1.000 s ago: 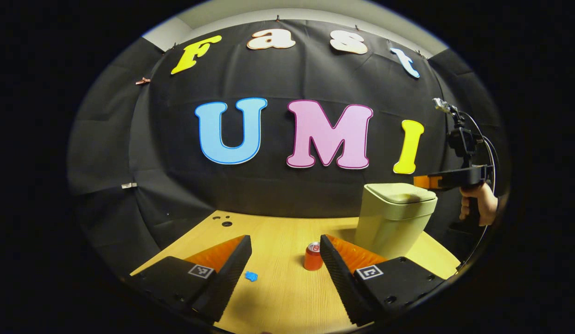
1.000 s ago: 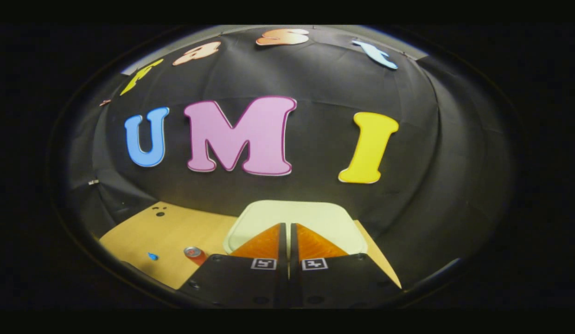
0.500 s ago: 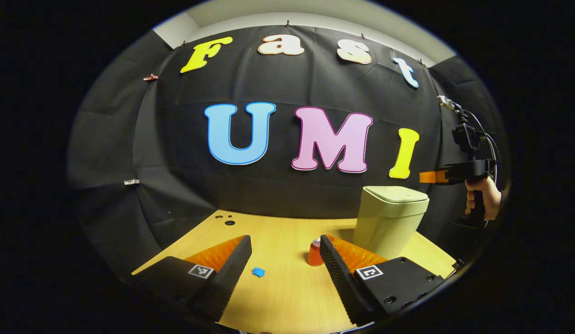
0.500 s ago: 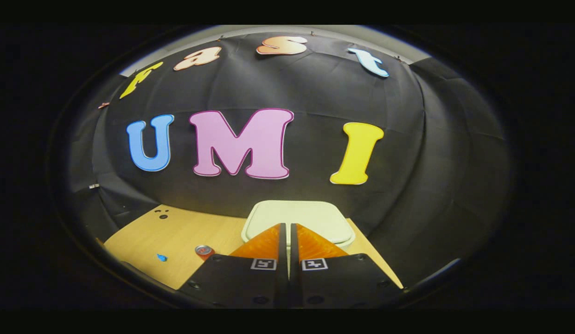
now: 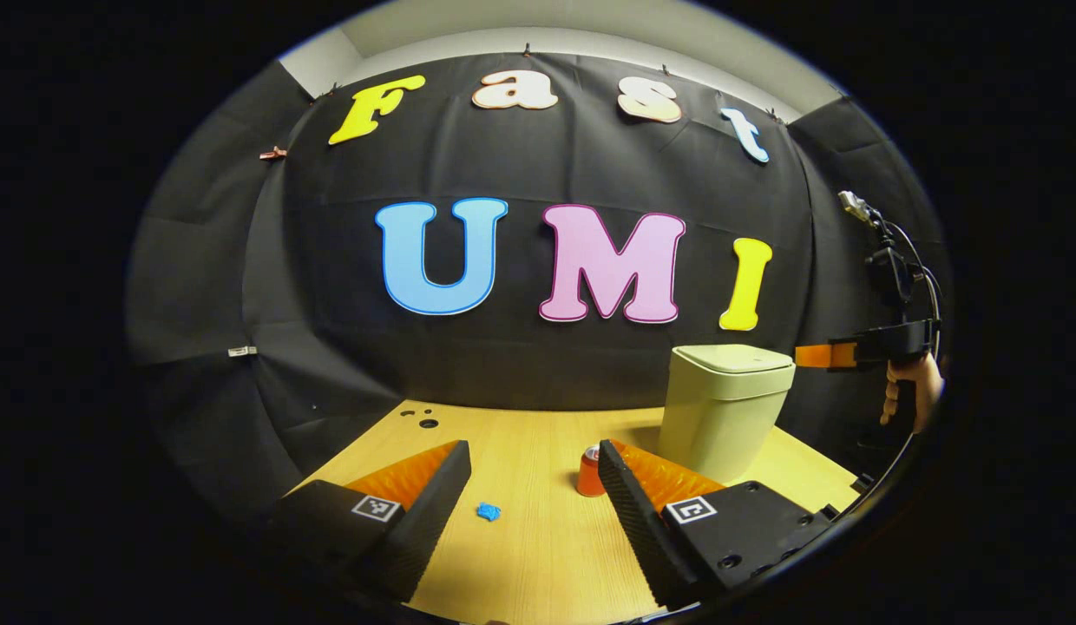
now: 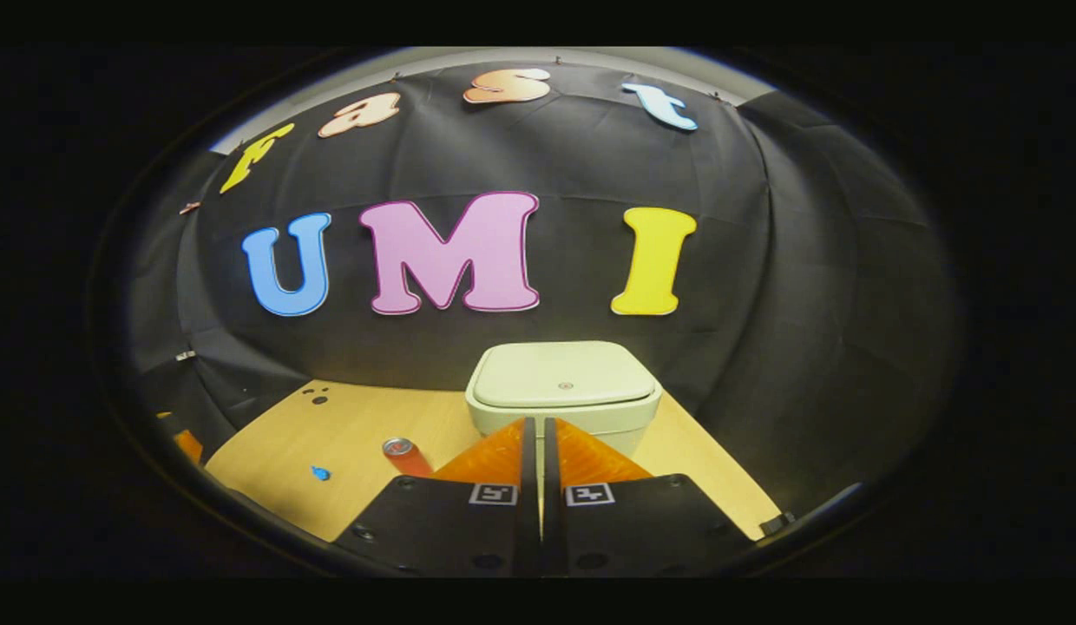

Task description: Press the lid of the desktop garbage bin to open it, pick up the crumpled paper on the desktop and throw it into the bin, then pick up the pop can on the desktop and drop it into the bin, and finally close the garbage bin lid.

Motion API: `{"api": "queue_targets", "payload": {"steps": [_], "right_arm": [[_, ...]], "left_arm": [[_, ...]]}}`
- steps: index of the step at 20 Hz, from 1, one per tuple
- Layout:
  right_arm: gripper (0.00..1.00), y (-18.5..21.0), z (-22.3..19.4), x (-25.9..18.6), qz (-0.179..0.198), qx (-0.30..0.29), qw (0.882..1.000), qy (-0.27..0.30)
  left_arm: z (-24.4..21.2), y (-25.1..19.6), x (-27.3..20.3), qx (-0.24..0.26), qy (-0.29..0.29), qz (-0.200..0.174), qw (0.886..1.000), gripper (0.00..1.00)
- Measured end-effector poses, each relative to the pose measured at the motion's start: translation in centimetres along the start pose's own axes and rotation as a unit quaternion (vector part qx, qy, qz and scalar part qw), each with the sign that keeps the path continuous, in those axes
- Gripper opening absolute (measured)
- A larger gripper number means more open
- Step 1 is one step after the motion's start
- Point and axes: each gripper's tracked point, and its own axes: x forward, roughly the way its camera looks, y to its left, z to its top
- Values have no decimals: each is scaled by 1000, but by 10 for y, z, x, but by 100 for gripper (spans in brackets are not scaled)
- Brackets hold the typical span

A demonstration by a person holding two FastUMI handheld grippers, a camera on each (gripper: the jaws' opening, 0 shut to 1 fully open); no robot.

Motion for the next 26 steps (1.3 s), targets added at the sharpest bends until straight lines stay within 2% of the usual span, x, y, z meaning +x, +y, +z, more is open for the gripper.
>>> {"api": "queue_targets", "payload": {"steps": [3, 5, 8, 9, 10, 12, 18, 26], "right_arm": [[2, 0, -6, 1, 14, -9, 1000, -2], [10, 7, -12, 6, 37, -6, 999, 2], [94, 16, -31, 16, 62, 3, 998, 27], [95, 15, -33, 20, 62, 3, 998, 32], [91, 13, -34, 23, 62, 3, 997, 34], [97, 10, -33, 30, 62, 1, 998, 32], [97, -7, -25, 58, 55, 2, 998, 28], [97, -20, -46, 84, 48, -21, 997, 57]], "left_arm": [[-13, -3, 14, -28, 21, 6, 999, 95], [-20, 1, 22, -41, 33, 22, 998, 95], [-28, 13, 37, -37, 44, 45, 997, 95], [-36, 18, 42, -36, 52, 50, 997, 96], [-42, 24, 47, -36, 59, 56, 996, 95], [-57, 35, 58, -36, 74, 64, 994, 95], [-99, 63, 95, -48, 118, 84, 988, 96], [-191, 86, 154, -61, 217, 94, 970, 96]]}}
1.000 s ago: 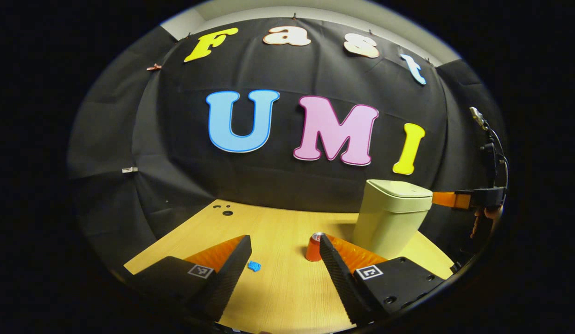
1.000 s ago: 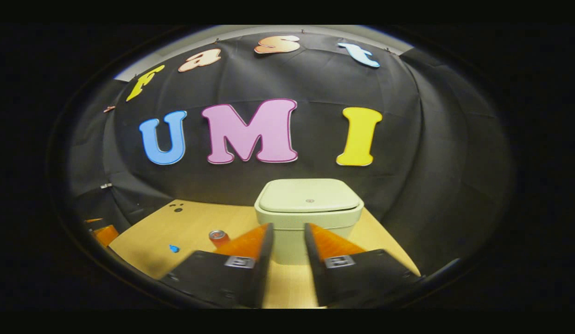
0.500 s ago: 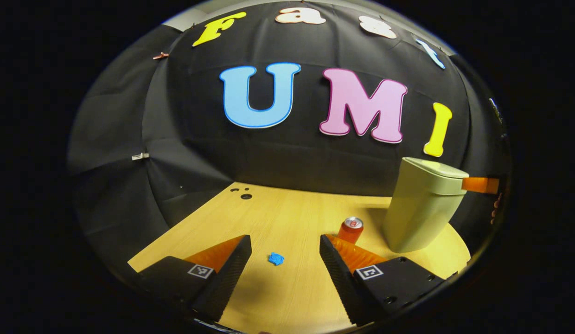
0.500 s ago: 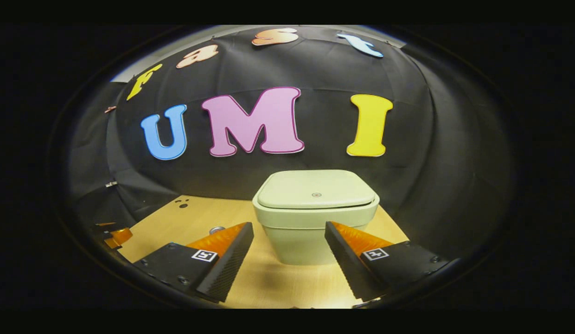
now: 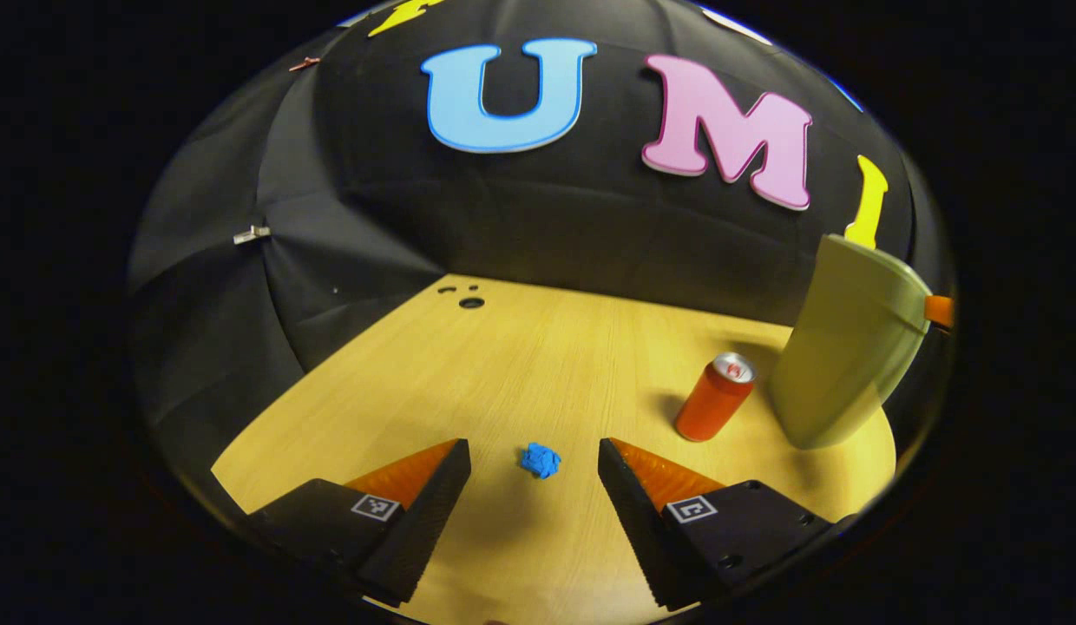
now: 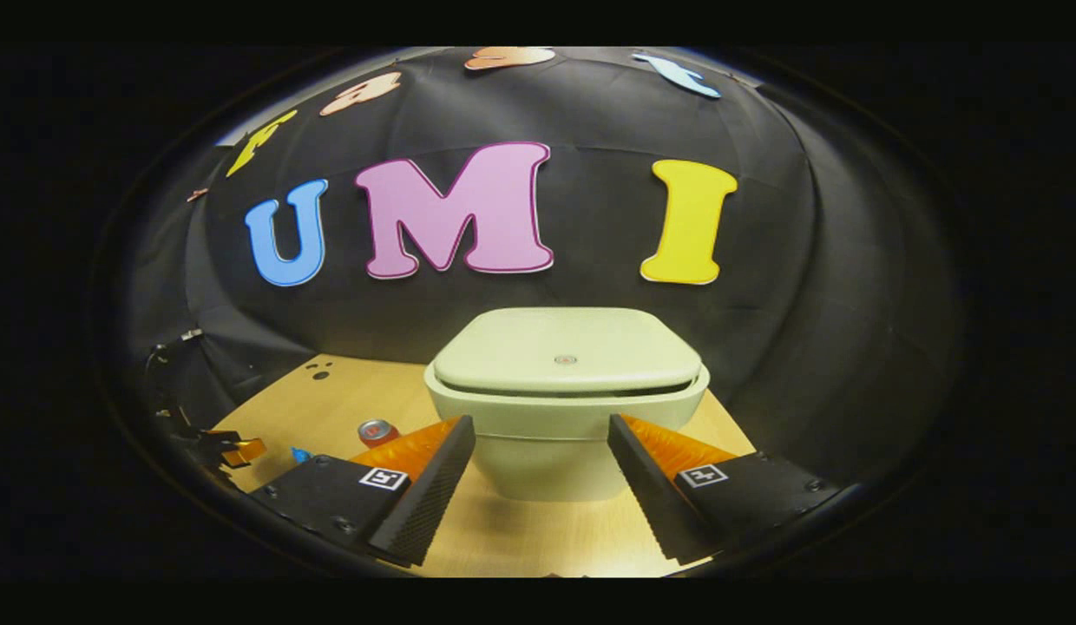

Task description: Press the lid of the desktop garbage bin to open it, pick up the crumpled paper on the desktop and throw it into the bin, then pick up the pop can on the desktop and drop it into the bin, and finally close the garbage bin lid.

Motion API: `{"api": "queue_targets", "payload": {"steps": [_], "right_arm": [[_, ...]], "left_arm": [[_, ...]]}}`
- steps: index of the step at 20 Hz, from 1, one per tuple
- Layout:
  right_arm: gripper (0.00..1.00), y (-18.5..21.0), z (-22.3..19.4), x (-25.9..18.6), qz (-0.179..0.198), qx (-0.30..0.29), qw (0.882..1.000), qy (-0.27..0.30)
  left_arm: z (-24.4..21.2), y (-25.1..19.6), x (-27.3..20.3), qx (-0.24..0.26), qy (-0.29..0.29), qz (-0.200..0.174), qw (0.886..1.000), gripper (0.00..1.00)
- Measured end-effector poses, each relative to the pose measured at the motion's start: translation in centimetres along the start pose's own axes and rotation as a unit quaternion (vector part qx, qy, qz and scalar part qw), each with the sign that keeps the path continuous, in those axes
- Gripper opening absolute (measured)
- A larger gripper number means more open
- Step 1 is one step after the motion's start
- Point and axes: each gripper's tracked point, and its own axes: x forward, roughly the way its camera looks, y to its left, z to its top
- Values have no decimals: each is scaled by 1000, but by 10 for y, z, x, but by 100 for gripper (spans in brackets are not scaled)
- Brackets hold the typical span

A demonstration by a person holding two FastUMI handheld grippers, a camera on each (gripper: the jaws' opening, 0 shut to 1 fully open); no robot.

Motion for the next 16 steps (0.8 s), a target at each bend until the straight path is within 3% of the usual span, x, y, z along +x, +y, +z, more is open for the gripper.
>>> {"api": "queue_targets", "payload": {"steps": [4, 16], "right_arm": [[96, -6, -5, 8, -6, -2, 1000, 11], [96, -11, -23, 9, 0, -8, 999, 36]], "left_arm": [[-26, 2, 37, -9, 44, 2, 999, 96], [-56, -2, 93, 15, 90, 21, 996, 93]]}}
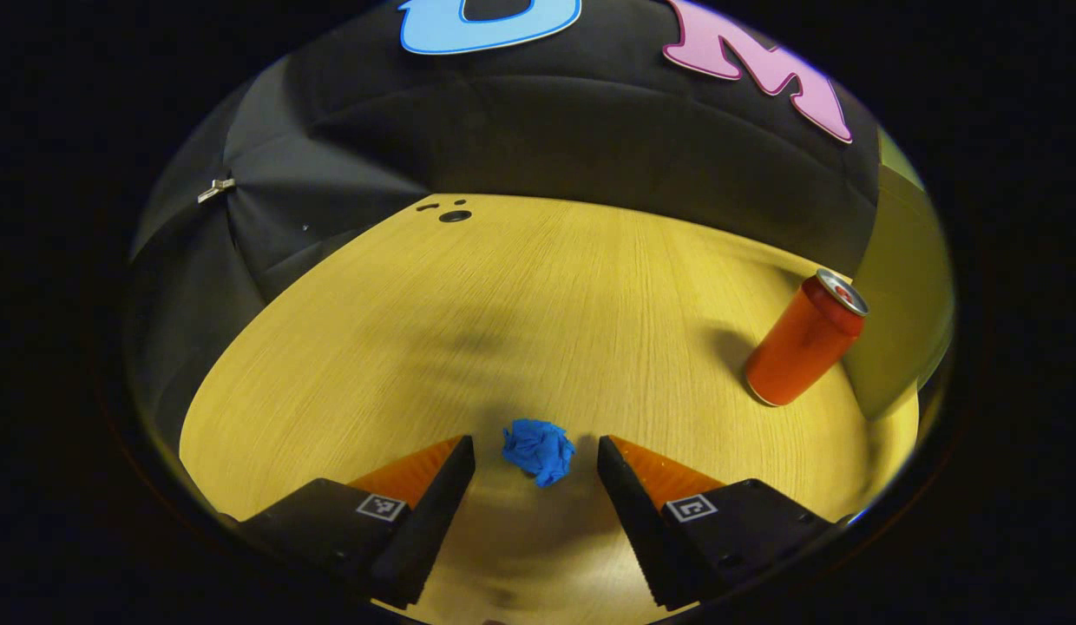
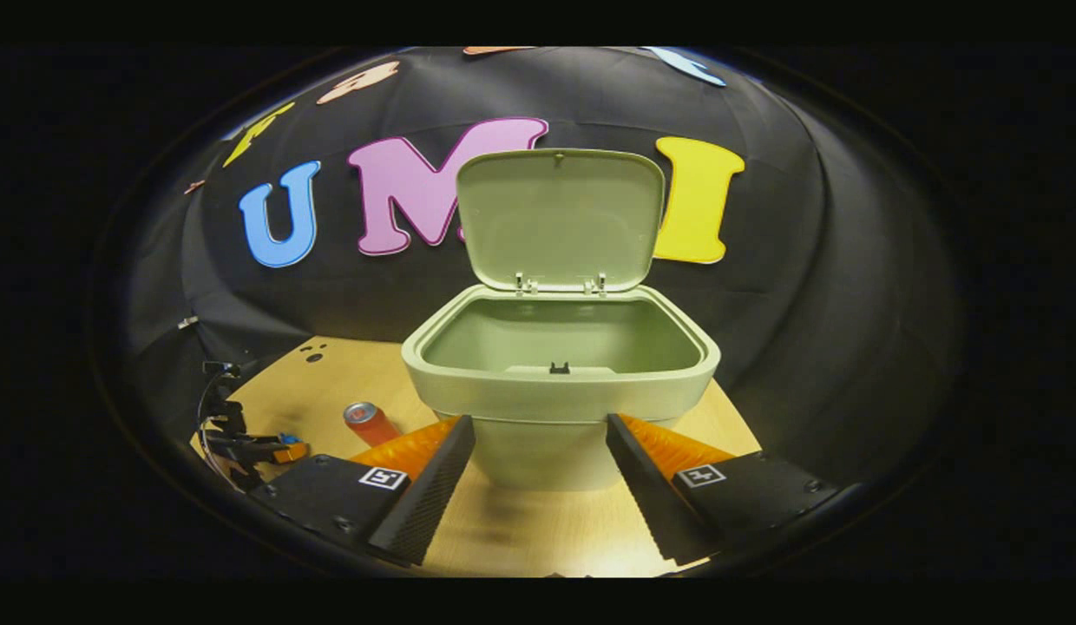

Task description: Press the lid of the desktop garbage bin to open it, pick up the crumpled paper on the desktop and throw it into the bin, then pick up the pop can on the desktop and drop it into the bin, and finally close the garbage bin lid.

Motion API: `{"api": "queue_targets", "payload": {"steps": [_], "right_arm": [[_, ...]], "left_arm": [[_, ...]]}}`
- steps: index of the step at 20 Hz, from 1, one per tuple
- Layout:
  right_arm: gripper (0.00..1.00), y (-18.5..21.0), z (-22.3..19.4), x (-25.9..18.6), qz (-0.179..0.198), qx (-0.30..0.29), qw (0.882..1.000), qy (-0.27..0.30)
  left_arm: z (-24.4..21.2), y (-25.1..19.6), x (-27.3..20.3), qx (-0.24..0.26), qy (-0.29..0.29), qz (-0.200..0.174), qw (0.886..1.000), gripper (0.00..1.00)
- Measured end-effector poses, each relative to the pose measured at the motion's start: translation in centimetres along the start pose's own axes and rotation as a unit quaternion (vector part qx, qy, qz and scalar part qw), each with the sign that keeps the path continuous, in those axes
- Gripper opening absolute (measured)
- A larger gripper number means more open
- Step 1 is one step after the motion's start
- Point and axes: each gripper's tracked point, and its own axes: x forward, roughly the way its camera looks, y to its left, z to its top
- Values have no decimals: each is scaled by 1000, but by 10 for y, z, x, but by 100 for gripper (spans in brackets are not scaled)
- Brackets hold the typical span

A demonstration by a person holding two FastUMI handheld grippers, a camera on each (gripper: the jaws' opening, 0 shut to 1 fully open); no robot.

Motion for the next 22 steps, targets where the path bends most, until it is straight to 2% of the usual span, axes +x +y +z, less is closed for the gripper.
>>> {"api": "queue_targets", "payload": {"steps": [3, 4, 6, 8, 9, 11, 13, 15, 16, 22], "right_arm": [[96, -1, -2, 0, -1, 4, 1000, 5], [96, -1, -2, 0, -2, 4, 1000, 5], [96, -1, -3, -1, -2, 0, 1000, 5], [96, 1, -4, -2, 0, -5, 1000, 5], [96, 1, -4, -2, 1, -7, 1000, 5], [96, 3, -4, -4, 2, -10, 1000, 5], [96, 4, -4, -6, 3, -9, 1000, 3], [96, 3, -8, -6, 2, -2, 1000, 6], [96, 2, -11, -6, 1, 4, 1000, 10], [97, -9, -20, -9, -13, 29, 999, 12]], "left_arm": [[2, -3, 3, 12, -4, -3, 1000, 77], [1, -5, 4, 17, -3, -4, 1000, 75], [2, -7, 4, 24, -8, -7, 1000, 57], [2, -8, 3, 29, -9, -5, 1000, 53], [2, -9, 4, 30, -9, -8, 999, 47], [3, -10, 4, 33, -10, -8, 999, 41], [2, -15, 2, 38, -7, -21, 999, 36], [3, -16, -7, 49, -9, -29, 998, 38], [9, -17, -13, 53, -17, -33, 998, 35], [60, -45, -68, 71, -69, -80, 992, 34]]}}
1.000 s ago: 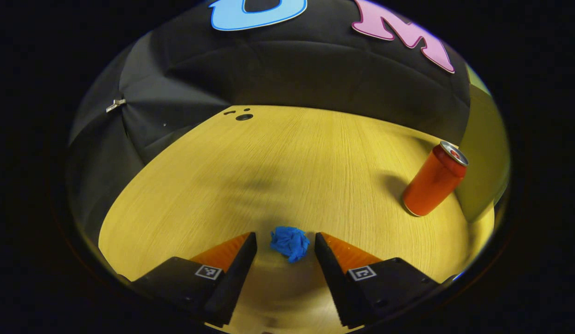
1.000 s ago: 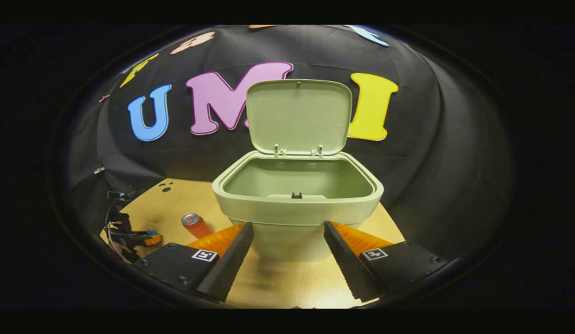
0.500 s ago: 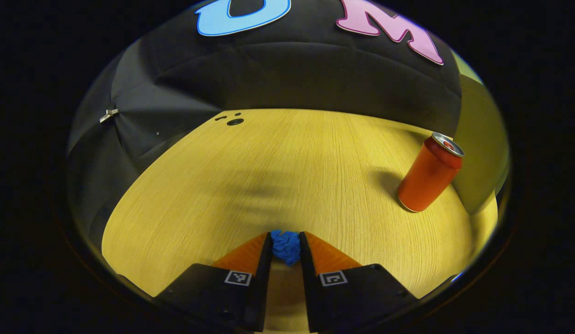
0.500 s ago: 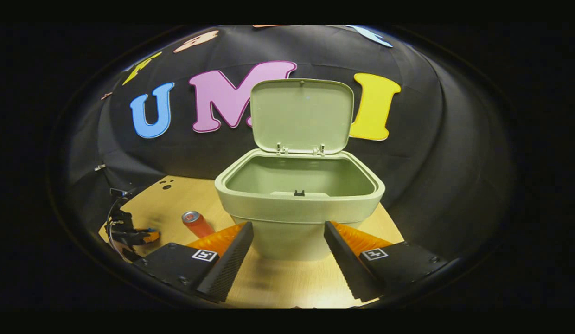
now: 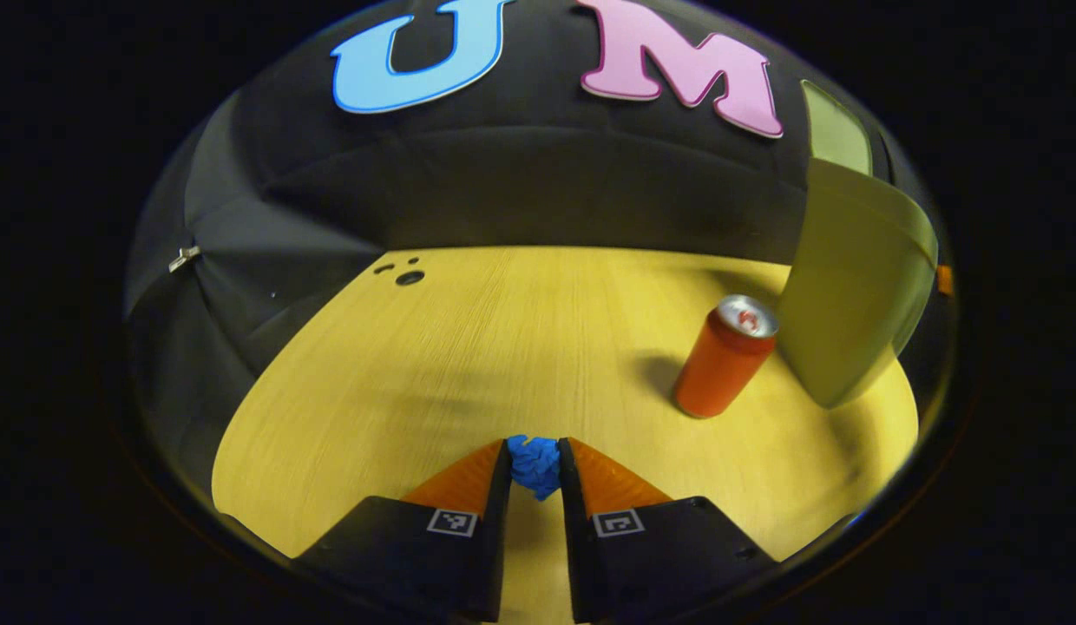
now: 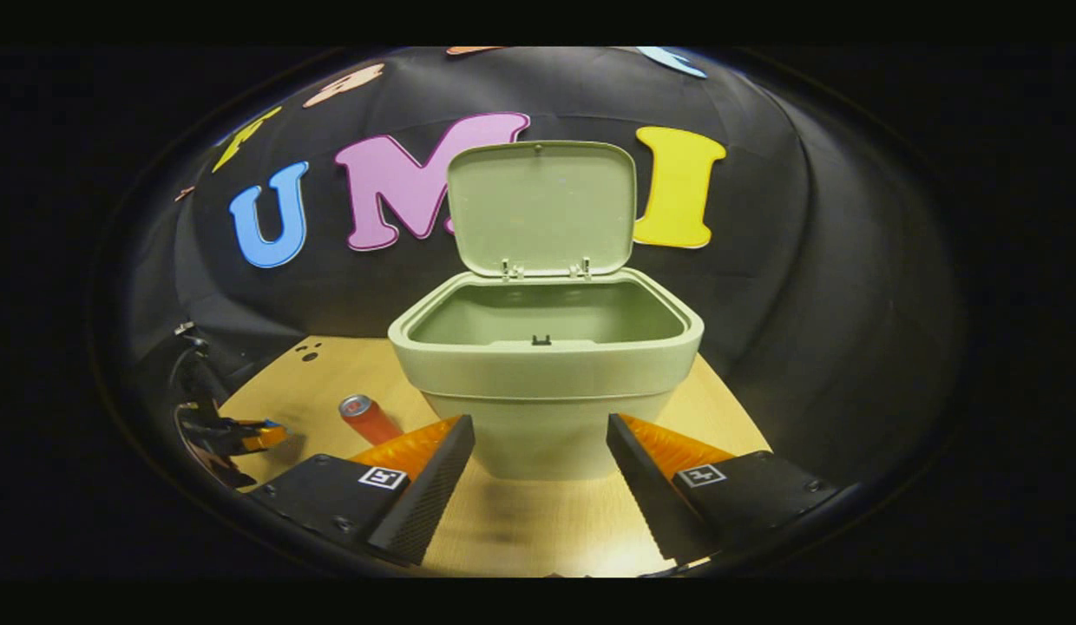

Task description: Press the lid of the desktop garbage bin to open it, pick up the crumpled paper on the desktop and throw it into the bin, then pick up the pop can on the desktop and drop it into the bin, and finally close the garbage bin lid.

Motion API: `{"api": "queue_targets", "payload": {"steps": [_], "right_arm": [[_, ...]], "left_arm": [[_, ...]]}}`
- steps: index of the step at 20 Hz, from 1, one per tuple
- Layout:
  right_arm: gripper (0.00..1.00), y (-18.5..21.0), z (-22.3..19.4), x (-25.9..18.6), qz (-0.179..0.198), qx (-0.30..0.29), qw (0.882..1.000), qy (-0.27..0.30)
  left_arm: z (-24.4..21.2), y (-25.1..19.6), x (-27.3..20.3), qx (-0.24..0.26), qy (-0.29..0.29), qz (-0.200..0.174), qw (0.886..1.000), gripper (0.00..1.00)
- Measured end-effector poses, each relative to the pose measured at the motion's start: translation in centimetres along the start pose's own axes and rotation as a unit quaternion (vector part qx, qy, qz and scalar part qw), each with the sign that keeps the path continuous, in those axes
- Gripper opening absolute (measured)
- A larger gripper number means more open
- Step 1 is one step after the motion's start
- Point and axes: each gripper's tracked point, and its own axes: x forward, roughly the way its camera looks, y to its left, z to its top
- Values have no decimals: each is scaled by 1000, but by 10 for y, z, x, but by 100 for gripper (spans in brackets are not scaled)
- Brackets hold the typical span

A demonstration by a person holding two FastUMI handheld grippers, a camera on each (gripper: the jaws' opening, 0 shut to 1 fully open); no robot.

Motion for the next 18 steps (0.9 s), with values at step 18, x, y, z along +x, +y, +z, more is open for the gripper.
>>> {"api": "queue_targets", "payload": {"steps": [18], "right_arm": [[99, -74, -11, -41, -75, 77, 994, -27]], "left_arm": [[222, -255, -101, 73, -177, -251, 949, 34]]}}
